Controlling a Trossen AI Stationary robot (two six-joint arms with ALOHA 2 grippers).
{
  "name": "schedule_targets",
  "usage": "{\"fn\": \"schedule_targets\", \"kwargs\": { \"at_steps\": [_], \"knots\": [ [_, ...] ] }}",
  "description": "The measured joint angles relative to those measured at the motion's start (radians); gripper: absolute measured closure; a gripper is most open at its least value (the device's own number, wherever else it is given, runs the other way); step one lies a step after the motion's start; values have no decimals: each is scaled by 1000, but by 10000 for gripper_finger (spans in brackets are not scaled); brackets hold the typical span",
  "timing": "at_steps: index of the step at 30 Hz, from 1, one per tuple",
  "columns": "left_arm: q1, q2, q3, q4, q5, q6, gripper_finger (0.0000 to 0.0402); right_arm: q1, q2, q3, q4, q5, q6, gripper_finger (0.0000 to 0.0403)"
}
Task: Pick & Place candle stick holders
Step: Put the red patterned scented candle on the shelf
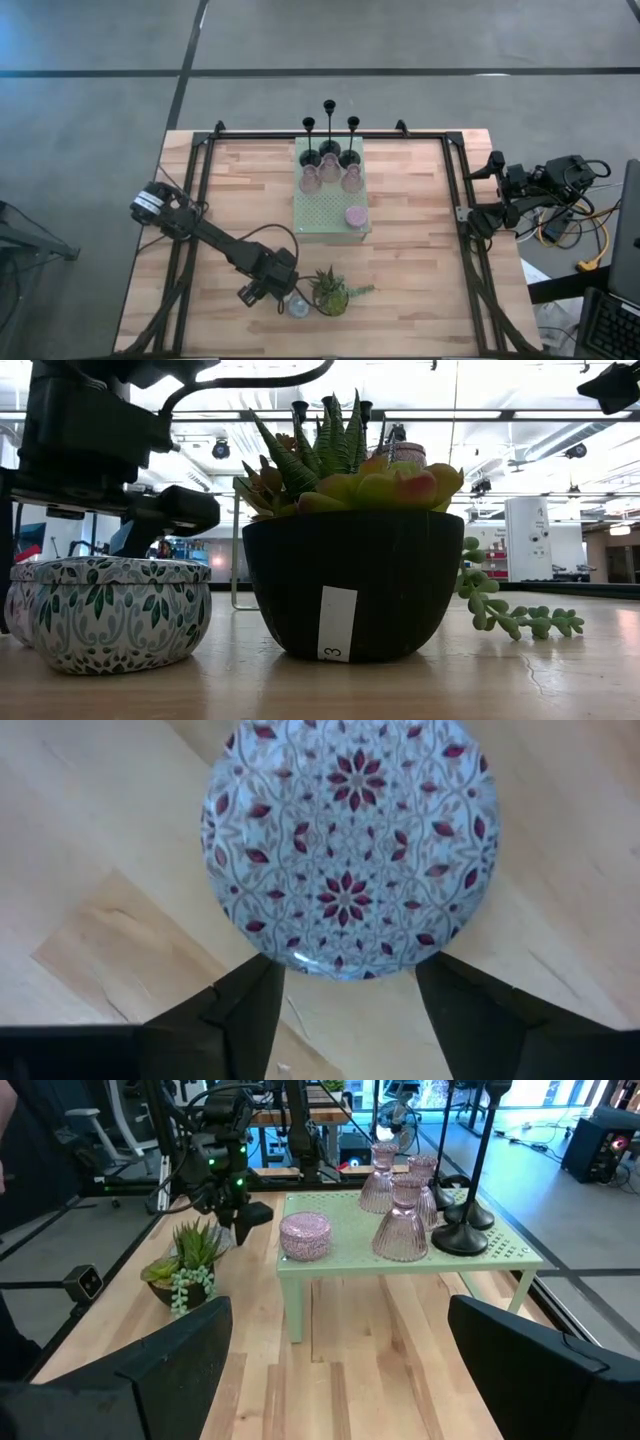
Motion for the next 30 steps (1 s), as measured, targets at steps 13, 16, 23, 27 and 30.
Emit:
{"fn": "schedule_targets", "kwargs": {
  "at_steps": [13, 16, 23, 27, 30],
  "knots": [
    [0, 0, 27, -45, 0, 21, 47, 0, 0, 0, 0, 0, 0, 37],
    [0, 0, 52, -42, -2, 54, 32, 0, 0, 0, 0, 0, 0, 37],
    [-10, 0, 108, -10, -11, 176, 30, 0, 0, 0, 0, 0, 0, 37],
    [-16, 0, 108, 10, -16, 228, 30, 0, 0, 0, 0, 0, 0, 37],
    [-19, 0, 102, 7, -16, 231, 30, 0, 0, 0, 0, 0, 0, 37]
  ]
}}
